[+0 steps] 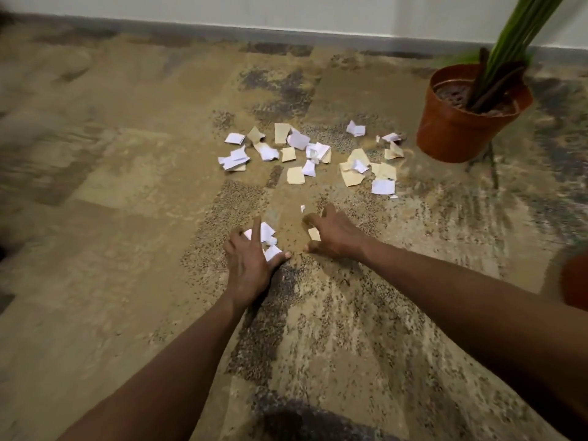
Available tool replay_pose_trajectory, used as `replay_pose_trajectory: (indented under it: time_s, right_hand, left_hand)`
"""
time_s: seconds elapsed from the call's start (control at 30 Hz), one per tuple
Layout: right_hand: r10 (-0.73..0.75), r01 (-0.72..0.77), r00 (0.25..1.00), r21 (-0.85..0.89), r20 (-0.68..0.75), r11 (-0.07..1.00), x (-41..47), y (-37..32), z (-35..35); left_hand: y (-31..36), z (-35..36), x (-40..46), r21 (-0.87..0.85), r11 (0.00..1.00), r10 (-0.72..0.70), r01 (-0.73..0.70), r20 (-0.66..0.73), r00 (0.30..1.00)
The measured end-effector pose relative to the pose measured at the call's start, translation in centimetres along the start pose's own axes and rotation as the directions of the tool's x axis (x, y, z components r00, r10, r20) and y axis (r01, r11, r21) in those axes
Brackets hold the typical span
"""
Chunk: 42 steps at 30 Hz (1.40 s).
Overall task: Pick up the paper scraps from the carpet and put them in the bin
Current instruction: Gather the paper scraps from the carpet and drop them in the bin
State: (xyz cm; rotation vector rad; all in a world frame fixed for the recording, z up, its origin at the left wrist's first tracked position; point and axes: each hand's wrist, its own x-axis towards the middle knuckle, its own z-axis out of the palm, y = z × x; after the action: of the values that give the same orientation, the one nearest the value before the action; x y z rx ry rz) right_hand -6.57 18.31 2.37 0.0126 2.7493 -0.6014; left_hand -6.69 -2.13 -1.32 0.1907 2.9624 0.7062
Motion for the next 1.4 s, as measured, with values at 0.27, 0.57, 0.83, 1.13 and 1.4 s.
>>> replay_pose_trajectory:
  time_s: [0.27,0.57,0.83,1.13,1.4]
  right_hand:
    - [0.041,-0.006,0.993,0.313,-0.106,0.950,2.6,0.9,0.0]
    - [0.076,0.007,0.961,0.299,-0.264,0.954,6.7,0.0,0.5]
    - [0.015,0.026,0.969,0.165,-0.248,0.986,6.9,-0.3,-0.5]
    - [0.243,-0.134,0.755,0.220,-0.609,0.966,6.0,5.4,-4.0]
    - [0.487,-0.376,0.798,0.339,-0.354,0.863,7.6,13.2,-4.7]
  left_hand:
    - [0.6,1.8,2.0,0.067,0.991,0.125,-0.116,-0.149,0.981]
    - [0.1,1.6,3.3,0.137,0.987,0.111,-0.082,-0.222,0.969]
    - [0.3,1.6,3.3,0.215,0.965,0.192,-0.151,-0.182,0.964]
    - [1.5,0.5,5.1,0.140,0.946,0.310,-0.293,-0.116,0.944]
    - [5.4,0.8,12.1,-0.205,0.977,0.016,-0.060,-0.211,0.977]
